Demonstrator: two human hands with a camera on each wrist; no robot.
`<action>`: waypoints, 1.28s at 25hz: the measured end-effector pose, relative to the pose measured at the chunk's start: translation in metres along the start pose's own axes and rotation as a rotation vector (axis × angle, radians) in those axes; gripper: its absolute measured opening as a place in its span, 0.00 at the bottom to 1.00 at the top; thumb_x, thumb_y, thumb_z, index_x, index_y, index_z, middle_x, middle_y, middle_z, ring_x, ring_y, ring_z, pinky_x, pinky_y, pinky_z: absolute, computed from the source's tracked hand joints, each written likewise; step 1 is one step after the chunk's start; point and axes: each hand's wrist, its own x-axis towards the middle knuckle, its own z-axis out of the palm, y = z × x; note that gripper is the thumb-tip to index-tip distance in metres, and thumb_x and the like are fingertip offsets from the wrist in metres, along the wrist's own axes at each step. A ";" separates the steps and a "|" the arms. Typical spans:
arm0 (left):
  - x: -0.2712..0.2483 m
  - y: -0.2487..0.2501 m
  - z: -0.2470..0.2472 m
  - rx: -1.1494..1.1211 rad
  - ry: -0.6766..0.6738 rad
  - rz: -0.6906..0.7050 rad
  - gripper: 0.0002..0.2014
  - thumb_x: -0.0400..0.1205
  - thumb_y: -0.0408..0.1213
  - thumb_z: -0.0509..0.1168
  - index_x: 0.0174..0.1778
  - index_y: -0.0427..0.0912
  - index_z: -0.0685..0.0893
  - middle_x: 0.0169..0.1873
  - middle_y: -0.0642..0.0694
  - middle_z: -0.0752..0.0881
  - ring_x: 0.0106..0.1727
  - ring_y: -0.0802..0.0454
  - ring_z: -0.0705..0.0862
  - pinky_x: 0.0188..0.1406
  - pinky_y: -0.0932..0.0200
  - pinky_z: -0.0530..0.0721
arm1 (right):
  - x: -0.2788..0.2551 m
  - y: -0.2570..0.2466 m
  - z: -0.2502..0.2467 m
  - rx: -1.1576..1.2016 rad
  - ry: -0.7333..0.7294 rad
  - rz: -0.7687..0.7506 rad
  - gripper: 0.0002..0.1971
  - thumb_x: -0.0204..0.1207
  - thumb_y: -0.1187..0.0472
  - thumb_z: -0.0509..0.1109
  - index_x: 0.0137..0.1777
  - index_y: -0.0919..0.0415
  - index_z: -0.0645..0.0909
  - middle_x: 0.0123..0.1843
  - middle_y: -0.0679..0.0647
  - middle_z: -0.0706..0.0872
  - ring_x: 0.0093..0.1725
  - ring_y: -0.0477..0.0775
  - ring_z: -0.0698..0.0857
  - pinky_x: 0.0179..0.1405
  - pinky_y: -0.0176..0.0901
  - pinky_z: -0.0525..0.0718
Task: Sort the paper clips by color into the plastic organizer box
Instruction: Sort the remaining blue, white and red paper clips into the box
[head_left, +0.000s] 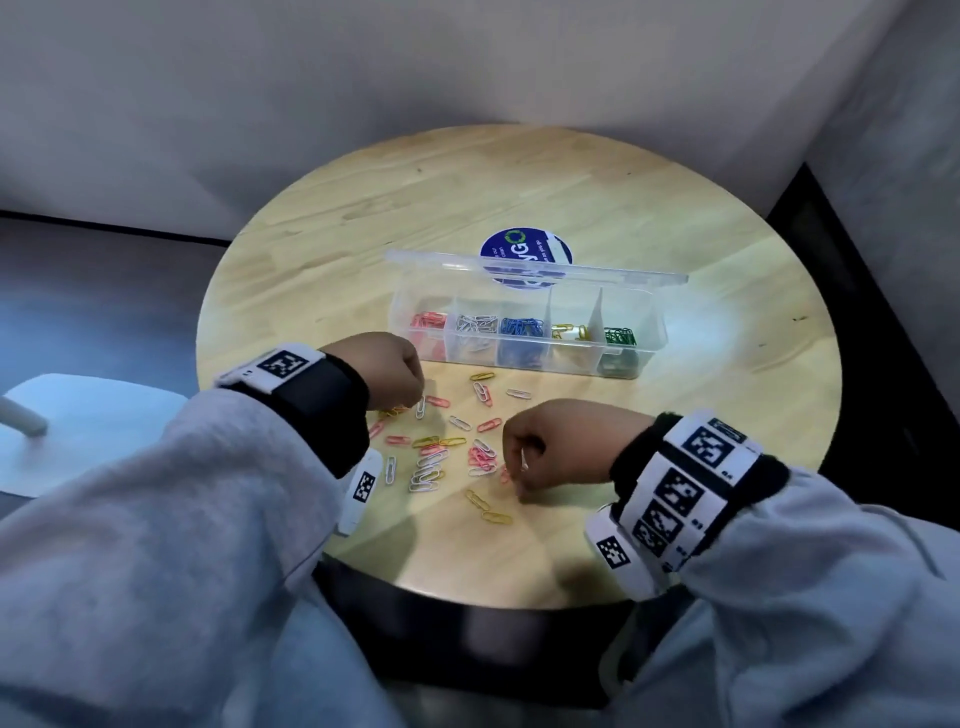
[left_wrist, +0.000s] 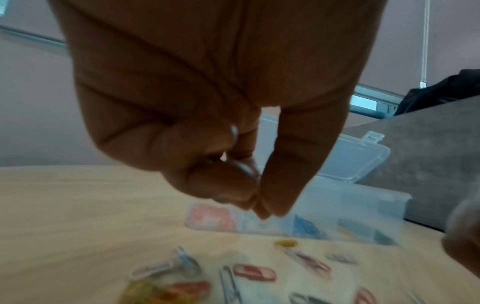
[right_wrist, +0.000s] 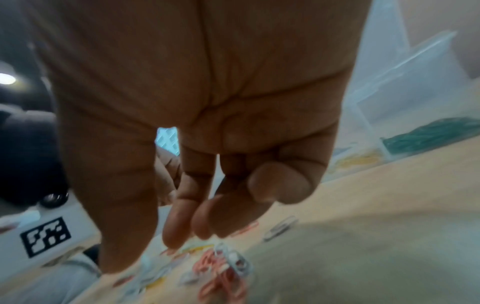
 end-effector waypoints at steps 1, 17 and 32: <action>-0.002 0.003 0.004 0.034 -0.031 0.020 0.06 0.74 0.33 0.66 0.42 0.49 0.83 0.27 0.55 0.80 0.30 0.59 0.77 0.29 0.66 0.71 | 0.003 -0.002 0.005 -0.026 -0.030 -0.003 0.06 0.68 0.57 0.75 0.43 0.51 0.81 0.32 0.43 0.75 0.34 0.43 0.74 0.33 0.39 0.71; 0.017 0.015 0.043 0.165 -0.191 0.071 0.04 0.69 0.33 0.70 0.33 0.46 0.82 0.32 0.51 0.83 0.38 0.51 0.78 0.29 0.64 0.70 | 0.025 -0.014 0.032 -0.259 -0.043 -0.215 0.14 0.70 0.61 0.74 0.55 0.54 0.78 0.45 0.48 0.79 0.47 0.55 0.79 0.44 0.48 0.79; 0.014 -0.007 0.011 -0.835 -0.229 -0.084 0.13 0.81 0.24 0.55 0.37 0.40 0.81 0.21 0.48 0.75 0.19 0.57 0.71 0.19 0.70 0.68 | 0.027 -0.022 0.034 -0.402 -0.100 -0.129 0.03 0.73 0.61 0.66 0.38 0.54 0.77 0.41 0.51 0.81 0.43 0.56 0.80 0.36 0.43 0.75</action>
